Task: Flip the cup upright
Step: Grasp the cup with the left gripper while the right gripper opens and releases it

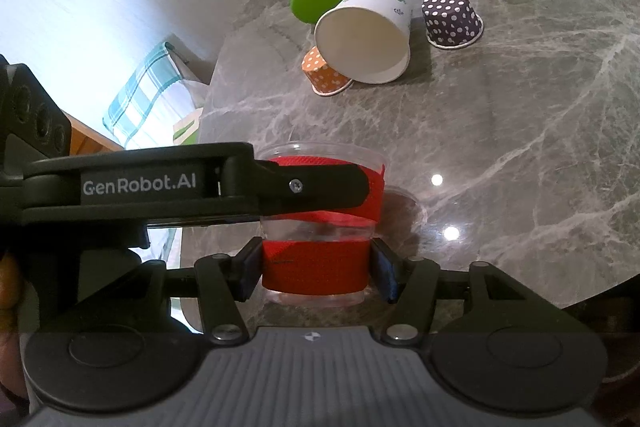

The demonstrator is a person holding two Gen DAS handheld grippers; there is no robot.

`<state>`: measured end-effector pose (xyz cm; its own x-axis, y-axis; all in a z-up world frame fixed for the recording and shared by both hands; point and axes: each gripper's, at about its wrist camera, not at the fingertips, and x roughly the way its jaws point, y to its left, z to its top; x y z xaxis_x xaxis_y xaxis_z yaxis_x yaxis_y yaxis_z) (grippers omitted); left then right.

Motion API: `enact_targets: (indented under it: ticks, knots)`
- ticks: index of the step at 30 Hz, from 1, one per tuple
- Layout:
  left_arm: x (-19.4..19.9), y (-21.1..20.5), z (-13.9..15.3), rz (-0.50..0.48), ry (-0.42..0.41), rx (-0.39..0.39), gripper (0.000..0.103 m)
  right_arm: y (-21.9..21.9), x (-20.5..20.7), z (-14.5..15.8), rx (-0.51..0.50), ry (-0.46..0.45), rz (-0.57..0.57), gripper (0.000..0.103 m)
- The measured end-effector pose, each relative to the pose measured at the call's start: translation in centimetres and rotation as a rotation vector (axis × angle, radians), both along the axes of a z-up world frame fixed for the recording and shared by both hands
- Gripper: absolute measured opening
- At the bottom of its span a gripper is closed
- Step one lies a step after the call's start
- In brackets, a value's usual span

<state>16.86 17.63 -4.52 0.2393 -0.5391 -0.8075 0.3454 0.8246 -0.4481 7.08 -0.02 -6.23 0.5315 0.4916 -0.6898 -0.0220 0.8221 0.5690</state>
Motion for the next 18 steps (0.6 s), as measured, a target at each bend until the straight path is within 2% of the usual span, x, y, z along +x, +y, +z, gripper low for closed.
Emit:
enact_targets:
  ticks: [3, 8, 13, 18]
  knots:
    - [0.0, -0.1, 0.0, -0.005, -0.004, 0.002, 0.068, 0.0, 0.1, -0.1, 0.002, 0.0, 0.006, 0.064]
    - [-0.2, -0.2, 0.3, -0.013, -0.031, 0.007, 0.067, -0.4, -0.4, 0.2, 0.005, -0.025, 0.012, 0.087]
    - [-0.7, 0.0, 0.6, -0.026, -0.078, -0.011, 0.067, -1.6, -1.8, 0.7, -0.004, -0.058, -0.01, 0.102]
    - [-1.9, 0.8, 1.0, -0.034, -0.186, -0.042, 0.067, -3.6, -3.6, 1.3, 0.026, -0.116, -0.08, 0.102]
